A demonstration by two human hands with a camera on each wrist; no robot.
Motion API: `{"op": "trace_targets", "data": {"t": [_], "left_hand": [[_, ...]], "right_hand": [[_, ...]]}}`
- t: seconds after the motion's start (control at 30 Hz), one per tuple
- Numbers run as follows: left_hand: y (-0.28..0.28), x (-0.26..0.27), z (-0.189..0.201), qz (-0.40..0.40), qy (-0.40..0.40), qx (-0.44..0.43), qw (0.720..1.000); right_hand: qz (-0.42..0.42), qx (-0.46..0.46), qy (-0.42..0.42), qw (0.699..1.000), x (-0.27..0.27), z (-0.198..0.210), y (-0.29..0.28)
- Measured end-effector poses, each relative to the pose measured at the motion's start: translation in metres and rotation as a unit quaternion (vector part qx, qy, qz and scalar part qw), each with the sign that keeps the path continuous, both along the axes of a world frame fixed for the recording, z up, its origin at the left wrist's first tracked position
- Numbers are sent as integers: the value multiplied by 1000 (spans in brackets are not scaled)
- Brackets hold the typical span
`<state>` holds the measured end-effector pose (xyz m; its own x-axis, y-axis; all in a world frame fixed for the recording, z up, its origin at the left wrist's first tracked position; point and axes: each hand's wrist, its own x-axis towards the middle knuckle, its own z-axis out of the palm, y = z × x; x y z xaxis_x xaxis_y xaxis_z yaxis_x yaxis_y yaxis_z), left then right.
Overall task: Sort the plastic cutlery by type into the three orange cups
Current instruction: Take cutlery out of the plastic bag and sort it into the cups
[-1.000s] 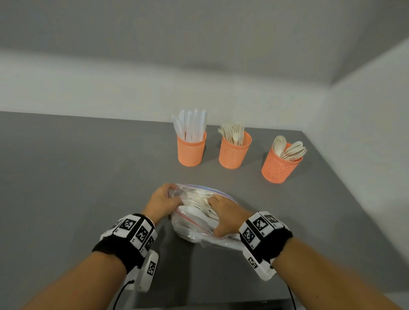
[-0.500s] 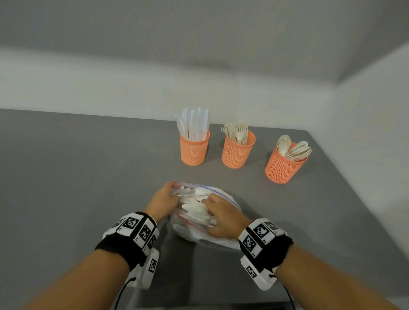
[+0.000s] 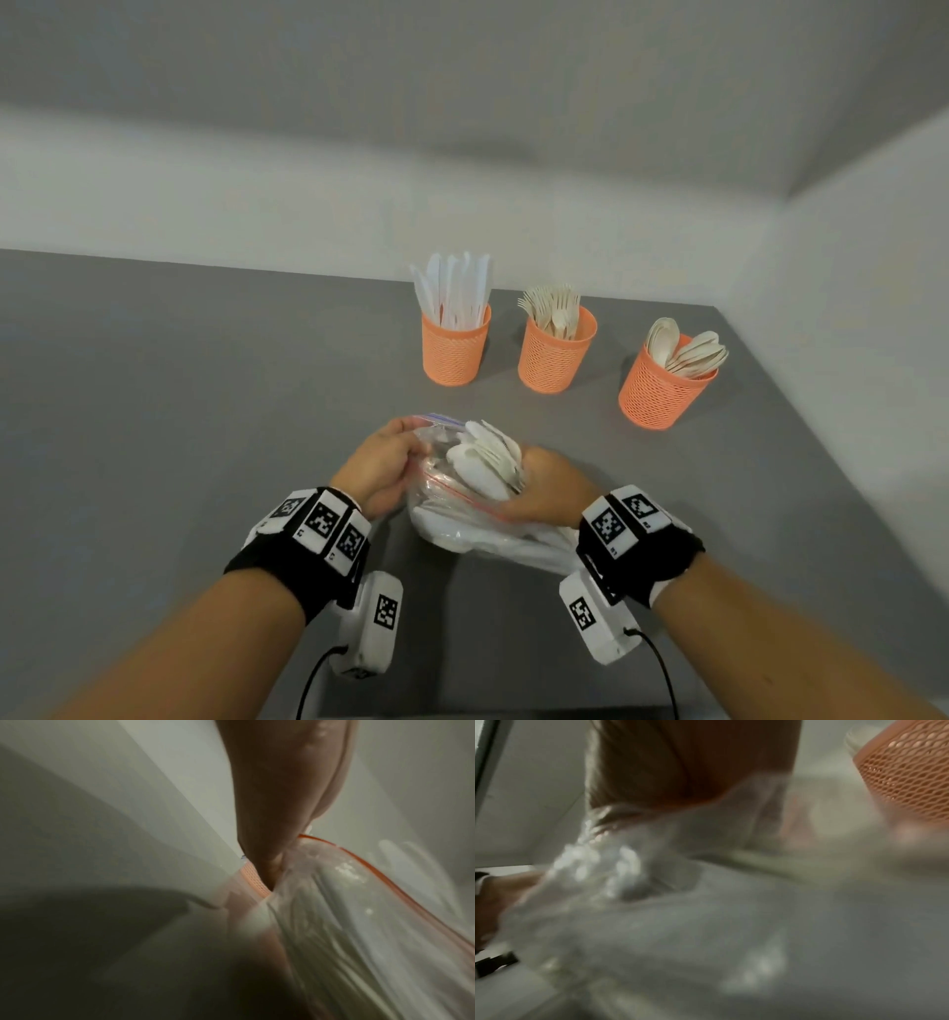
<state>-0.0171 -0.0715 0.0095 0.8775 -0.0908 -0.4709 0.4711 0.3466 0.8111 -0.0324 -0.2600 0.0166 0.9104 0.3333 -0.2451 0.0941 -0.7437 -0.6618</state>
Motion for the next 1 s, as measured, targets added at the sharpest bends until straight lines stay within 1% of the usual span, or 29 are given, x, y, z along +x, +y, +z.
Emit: {"op": "trace_targets", "data": {"t": [0.1, 0.17, 0.27, 0.33, 0.37, 0.4, 0.43, 0.5, 0.53, 0.57, 0.6, 0.63, 0.7, 0.73, 0.77, 0.8, 0.83, 0.87, 0.93, 0.97, 1.0], "left_hand": [[3, -3, -3, -39, -36, 87, 995], [4, -5, -4, -80, -67, 120, 987], [1, -12, 3, -140, -145, 163, 966], [-3, -14, 4, -207, -203, 176, 941], [-5, -15, 4, -246, -226, 215, 918], [-7, -15, 2, -286, -244, 283, 882], [-10, -16, 2, -321, -252, 371, 834], [-15, -20, 1, -360, -255, 533, 722], [-17, -21, -1, -370, -252, 588, 674], [-18, -22, -4, -375, -251, 625, 637], [-18, -21, -8, -379, -244, 649, 613], [-17, -21, -11, -378, -224, 673, 595], [-15, -20, -10, -368, -180, 714, 567], [-14, -19, -6, -368, -164, 726, 557], [-13, -18, 1, -366, -159, 731, 553], [-11, -18, 10, -353, -166, 728, 563], [-9, -18, 21, -324, -184, 714, 592], [-7, -17, 32, -278, -217, 689, 633], [-3, -16, 52, -157, -295, 612, 717], [-3, -16, 61, -93, -324, 574, 746], [-5, -16, 69, -48, -340, 542, 767]], "right_hand": [[-33, 102, 46, 993, 1, 11, -4], [-50, 146, 44, 987, 1, 14, -5], [-68, 166, 30, 983, 4, 18, -5], [-60, 200, 42, 977, 6, 22, -4], [-53, 218, 51, 973, 6, 25, -3], [-56, 232, 54, 970, 7, 27, -2], [-61, 243, 53, 967, 7, 30, -2], [-94, 285, 38, 953, 10, 38, 1], [-117, 318, 30, 940, 12, 42, 2], [-139, 355, 24, 924, 13, 46, 3], [-159, 394, 20, 905, 15, 51, 2], [-174, 435, 24, 883, 15, 55, 2], [-192, 507, 40, 839, 16, 64, -3], [-195, 530, 45, 824, 15, 68, -6], [-190, 547, 48, 814, 14, 70, -8], [-189, 557, 51, 807, 13, 72, -8], [-186, 564, 57, 803, 12, 73, -9], [-186, 569, 61, 799, 10, 74, -8], [-185, 571, 66, 797, 9, 77, -6], [-183, 568, 66, 800, 9, 78, -3], [-179, 567, 68, 801, 10, 81, 0]]}}
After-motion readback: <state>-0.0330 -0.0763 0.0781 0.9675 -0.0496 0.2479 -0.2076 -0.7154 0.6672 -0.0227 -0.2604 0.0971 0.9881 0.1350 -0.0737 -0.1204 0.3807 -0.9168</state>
